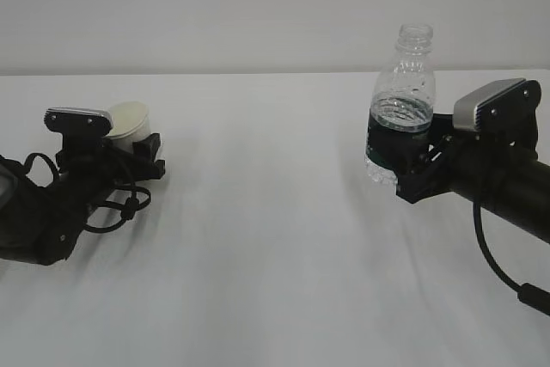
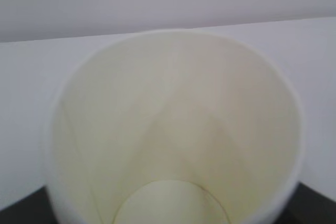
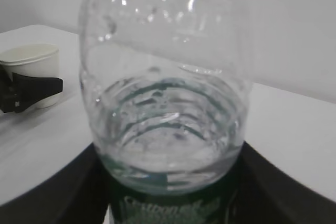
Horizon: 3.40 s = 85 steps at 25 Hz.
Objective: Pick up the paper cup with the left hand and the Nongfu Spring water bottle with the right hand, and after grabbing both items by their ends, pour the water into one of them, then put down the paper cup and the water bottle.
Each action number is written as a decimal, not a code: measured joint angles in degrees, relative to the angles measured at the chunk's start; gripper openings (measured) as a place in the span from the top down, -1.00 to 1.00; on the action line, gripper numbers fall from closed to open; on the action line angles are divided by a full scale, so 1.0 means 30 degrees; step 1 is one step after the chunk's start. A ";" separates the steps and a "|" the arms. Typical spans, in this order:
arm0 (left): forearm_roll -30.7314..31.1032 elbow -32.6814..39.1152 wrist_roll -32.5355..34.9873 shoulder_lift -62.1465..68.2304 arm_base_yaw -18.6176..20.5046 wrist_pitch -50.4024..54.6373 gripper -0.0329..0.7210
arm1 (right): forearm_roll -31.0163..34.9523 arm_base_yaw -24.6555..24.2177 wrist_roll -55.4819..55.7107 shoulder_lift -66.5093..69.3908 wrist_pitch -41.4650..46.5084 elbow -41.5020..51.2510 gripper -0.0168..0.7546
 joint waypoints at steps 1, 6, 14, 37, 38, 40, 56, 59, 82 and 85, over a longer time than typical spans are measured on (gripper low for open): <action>0.0252 0.0000 0.0000 0.0000 0.0000 0.0000 -0.35 | 0.0000 0.0000 0.0000 0.0000 0.0000 0.0000 -0.23; 0.1010 0.0878 0.0000 -0.0393 0.0000 -0.0173 -0.35 | 0.0133 0.0000 0.0000 0.0000 0.0000 0.0000 -0.23; 0.3418 0.2913 0.0000 -0.2029 0.0000 -0.0140 -0.35 | 0.0307 0.0000 0.0000 0.0000 0.0000 0.0000 -0.23; 1.2776 0.3727 -0.3943 -0.3003 -0.2244 -0.0140 -0.34 | 0.0708 0.0000 0.0000 -0.0750 0.0040 0.0699 -0.23; 1.2896 0.3693 -0.4064 -0.3003 -0.2355 -0.0105 -0.34 | 0.0749 0.0000 -0.0012 -0.0985 0.0127 0.0713 -0.23; 1.3245 0.3494 -0.4287 -0.3003 -0.2636 -0.0105 -0.34 | 0.0848 0.0000 -0.0043 -0.1573 0.0409 0.0713 -0.23; 1.6425 -0.0056 -0.6305 -0.3003 -0.4761 0.1138 -0.30 | 0.3444 0.0000 -0.1128 -0.2657 0.2253 0.2302 -0.23; 1.6553 -0.0311 -0.6305 -0.3003 -0.5384 0.1266 -0.30 | 0.3643 0.0000 -0.1293 -0.2699 0.2196 0.2806 -0.23; 1.6891 -0.1046 -0.6493 -0.1530 -0.6030 0.0712 -0.29 | 0.5437 0.0000 -0.2112 -0.7033 0.5240 0.4592 -0.23; 1.7696 -0.1603 -0.6731 -0.1530 -0.6030 0.0748 -0.29 | 0.5481 0.0000 -0.2474 -0.7065 0.5587 0.4634 -0.23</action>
